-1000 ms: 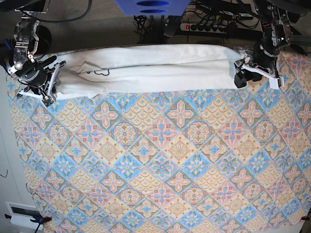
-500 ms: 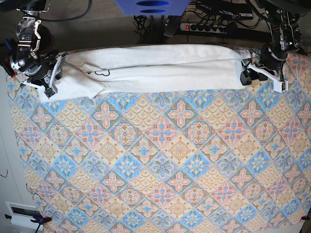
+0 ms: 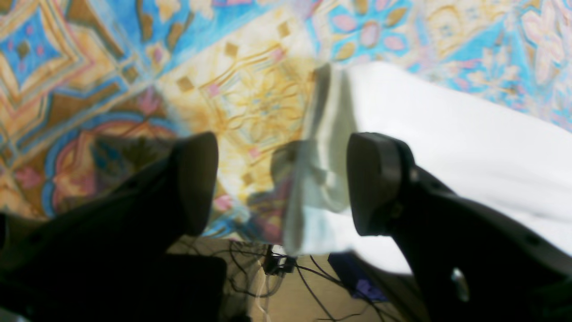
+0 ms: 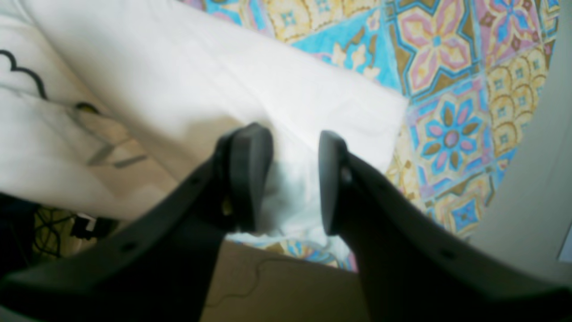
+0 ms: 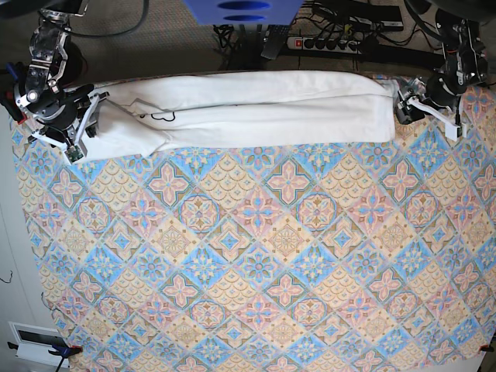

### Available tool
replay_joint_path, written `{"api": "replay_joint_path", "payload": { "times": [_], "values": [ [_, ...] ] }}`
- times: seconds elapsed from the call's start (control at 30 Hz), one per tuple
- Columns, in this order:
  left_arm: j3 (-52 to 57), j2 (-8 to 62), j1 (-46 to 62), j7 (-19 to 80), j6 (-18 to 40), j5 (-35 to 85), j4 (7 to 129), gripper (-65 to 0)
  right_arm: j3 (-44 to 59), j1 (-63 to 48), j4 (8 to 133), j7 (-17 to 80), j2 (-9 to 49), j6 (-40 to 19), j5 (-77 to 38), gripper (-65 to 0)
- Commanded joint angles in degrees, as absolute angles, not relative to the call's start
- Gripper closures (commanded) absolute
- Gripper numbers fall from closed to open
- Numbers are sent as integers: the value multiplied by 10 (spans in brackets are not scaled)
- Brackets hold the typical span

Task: Fold the T-shirt properly
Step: 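Grasp the strip ends with both grippers and pull them apart to straighten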

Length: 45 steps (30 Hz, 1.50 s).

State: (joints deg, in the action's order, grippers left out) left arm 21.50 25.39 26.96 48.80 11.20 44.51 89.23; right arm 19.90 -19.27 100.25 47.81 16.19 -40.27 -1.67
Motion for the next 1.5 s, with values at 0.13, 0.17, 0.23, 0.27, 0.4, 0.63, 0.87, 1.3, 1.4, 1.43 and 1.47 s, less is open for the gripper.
{"api": "replay_joint_path", "payload": {
  "times": [0.13,0.17,0.23,0.27,0.4,0.63,0.87,1.3,1.4,1.43,1.47],
  "values": [
    [167,261,247,479,116,451,850,-450,204,-190,1013,467,171,-400,-22,-206],
    [162,259,239,479,116,451,844,-450,204,-190,1013,467,171,-400,-22,-206],
    [144,247,224,479,116,451,833,-450,204,-190,1013,467,171,-400,-22,-206],
    [135,245,224,479,116,451,832,-450,204,-190,1013,467,171,-400,-22,-206],
    [93,240,224,479,116,451,832,-443,204,-190,1013,467,171,-400,-22,-206],
    [87,218,223,479,116,451,832,-293,204,-190,1013,467,171,-400,-22,-205],
    [109,218,221,479,157,456,833,0,204,-189,1013,468,171,-400,-22,-205],
    [259,260,160,476,156,444,829,0,203,-190,1013,468,171,-400,-22,-206],
    [300,264,148,462,156,413,829,0,203,-190,1017,468,171,-400,-22,-206],
    [312,264,146,464,156,410,830,0,202,-190,1021,468,171,-400,-22,-206],
    [314,265,140,464,156,410,832,0,202,-190,1027,469,171,-400,-22,-206]
  ]
}}
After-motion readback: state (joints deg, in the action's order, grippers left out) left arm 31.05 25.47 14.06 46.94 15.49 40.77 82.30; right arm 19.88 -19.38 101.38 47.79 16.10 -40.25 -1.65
